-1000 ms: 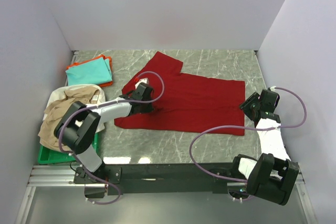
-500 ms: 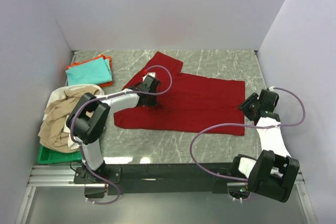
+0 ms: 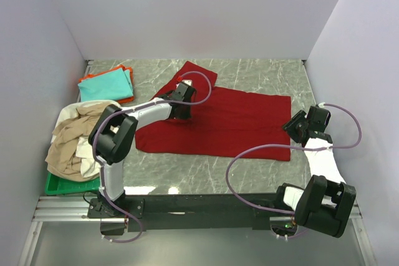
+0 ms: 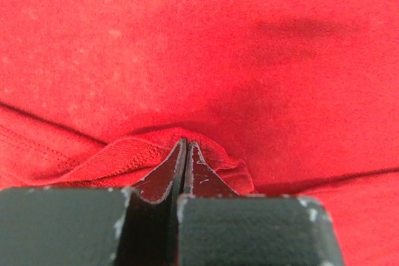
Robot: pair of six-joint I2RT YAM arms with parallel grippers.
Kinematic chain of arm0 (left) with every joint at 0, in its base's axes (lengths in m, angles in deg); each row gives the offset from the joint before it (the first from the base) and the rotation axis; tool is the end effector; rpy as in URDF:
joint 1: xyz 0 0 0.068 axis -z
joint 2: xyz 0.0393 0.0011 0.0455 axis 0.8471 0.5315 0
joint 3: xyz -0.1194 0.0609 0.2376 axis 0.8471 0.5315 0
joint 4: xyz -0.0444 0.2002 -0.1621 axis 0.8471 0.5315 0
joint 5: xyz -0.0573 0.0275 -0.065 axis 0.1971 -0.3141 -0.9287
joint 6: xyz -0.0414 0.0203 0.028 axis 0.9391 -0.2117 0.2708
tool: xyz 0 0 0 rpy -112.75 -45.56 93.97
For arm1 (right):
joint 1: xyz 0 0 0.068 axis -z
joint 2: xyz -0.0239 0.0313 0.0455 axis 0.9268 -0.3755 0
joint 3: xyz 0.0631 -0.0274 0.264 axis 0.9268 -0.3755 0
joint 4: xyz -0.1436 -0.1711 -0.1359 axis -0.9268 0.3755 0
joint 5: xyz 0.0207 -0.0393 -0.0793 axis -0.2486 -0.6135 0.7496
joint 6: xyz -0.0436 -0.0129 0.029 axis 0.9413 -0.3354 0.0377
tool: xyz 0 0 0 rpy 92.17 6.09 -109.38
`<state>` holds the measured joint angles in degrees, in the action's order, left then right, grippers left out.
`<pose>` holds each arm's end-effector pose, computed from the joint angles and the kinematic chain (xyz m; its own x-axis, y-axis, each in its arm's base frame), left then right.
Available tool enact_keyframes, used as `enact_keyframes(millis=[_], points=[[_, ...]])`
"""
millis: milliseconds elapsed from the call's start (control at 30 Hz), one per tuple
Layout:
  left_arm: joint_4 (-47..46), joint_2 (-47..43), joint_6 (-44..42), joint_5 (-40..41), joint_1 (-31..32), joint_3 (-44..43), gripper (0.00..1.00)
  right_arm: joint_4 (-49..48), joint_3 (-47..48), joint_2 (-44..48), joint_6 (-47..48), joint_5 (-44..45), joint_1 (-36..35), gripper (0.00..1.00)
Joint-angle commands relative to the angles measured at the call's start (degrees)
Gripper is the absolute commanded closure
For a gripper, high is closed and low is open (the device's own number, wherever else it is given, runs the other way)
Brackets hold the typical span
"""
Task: Fold and stack the t-shirts
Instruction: Fold the tshirt
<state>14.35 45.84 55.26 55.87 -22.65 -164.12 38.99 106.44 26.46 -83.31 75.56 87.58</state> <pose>0.3377 -0.2289 0.1799 -0.8009 -0.0018 -0.5988 0.0869 0.9891 -0.1192 0.2120 -0.0683 0.2094 -0.4853 0.6720 -0.5593 0.4923 0.7387 0.4604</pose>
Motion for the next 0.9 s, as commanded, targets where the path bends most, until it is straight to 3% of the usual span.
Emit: enact_keyframes(millis=[0, 867], points=[[1.2, 0.7, -1.7, 1.3, 0.3, -3.2, 1.0, -2.0, 2.6, -0.5, 0.9, -0.8, -0.2, 0.53], [1.7, 3.7, -5.7, -1.7, 1.0, -7.6, 1.0, -2.7, 2.4, -1.8, 0.9, -2.4, -0.3, 0.55]])
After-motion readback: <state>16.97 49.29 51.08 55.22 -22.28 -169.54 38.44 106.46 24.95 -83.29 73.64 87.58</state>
